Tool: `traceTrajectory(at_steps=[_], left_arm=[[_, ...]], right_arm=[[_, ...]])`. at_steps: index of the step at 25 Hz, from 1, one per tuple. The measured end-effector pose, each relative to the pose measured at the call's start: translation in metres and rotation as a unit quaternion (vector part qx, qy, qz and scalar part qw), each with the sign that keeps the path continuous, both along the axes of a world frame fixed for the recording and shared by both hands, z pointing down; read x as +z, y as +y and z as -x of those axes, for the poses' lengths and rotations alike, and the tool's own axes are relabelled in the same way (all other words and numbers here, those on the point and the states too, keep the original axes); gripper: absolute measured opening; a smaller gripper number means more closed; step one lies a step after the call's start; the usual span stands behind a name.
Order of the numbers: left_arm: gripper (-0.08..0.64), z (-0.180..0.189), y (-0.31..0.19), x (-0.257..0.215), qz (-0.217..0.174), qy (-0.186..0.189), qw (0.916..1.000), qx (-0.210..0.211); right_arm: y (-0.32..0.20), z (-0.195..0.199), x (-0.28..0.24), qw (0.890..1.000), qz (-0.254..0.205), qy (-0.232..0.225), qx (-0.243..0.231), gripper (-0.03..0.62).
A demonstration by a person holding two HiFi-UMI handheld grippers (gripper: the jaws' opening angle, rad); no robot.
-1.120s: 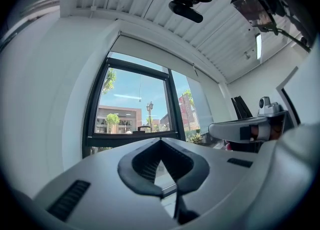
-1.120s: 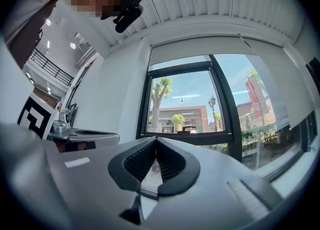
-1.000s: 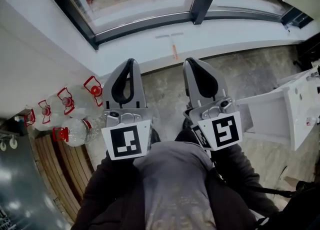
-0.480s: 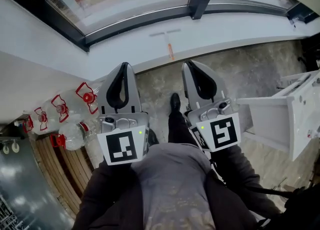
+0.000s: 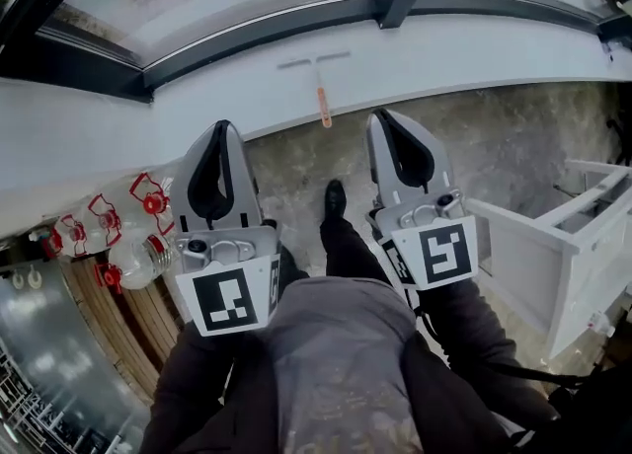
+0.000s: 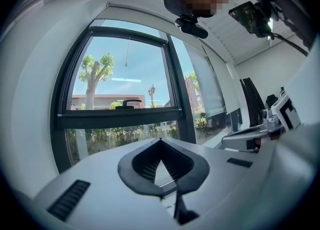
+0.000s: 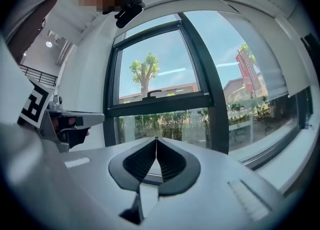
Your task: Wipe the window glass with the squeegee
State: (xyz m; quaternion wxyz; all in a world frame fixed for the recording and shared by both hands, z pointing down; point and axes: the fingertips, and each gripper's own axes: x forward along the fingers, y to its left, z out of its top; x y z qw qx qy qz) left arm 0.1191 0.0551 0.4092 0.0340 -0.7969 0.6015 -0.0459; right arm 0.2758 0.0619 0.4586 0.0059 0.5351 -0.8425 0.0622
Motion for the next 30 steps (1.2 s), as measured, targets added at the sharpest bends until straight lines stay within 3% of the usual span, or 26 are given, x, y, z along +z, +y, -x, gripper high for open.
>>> traceTrajectory(at_steps=[5, 12, 19, 23, 30], left_arm=[[-0.005, -0.01, -0.025, 0.004, 0.01, -0.011, 0.9998, -0.016], [-0.005, -0.009, -0.044, 0.01, 0.019, -0.025, 0.9993, -0.02], [-0.005, 0.014, -0.075, 0.033, 0.035, 0.012, 0.9989, -0.029], [-0.005, 0.022, -0.113, 0.09, 0.048, 0.021, 0.9983, -0.023], [-0.005, 0.029, -0.175, 0.212, 0.083, 0.031, 0.9958, -0.021]], right_arm=[[-0.037, -0.022, 0.01, 1.0, 0.008, -0.002, 0.007, 0.003], [-0.064, -0.008, 0.017, 1.0, 0.017, -0.013, -0.017, 0.003], [-0.089, 0.017, 0.03, 0.999, 0.024, 0.005, -0.026, 0.003], [-0.114, 0.022, 0.088, 0.999, 0.045, 0.013, -0.007, 0.003], [-0.166, 0.037, 0.24, 0.991, 0.107, 0.004, 0.079, 0.003]])
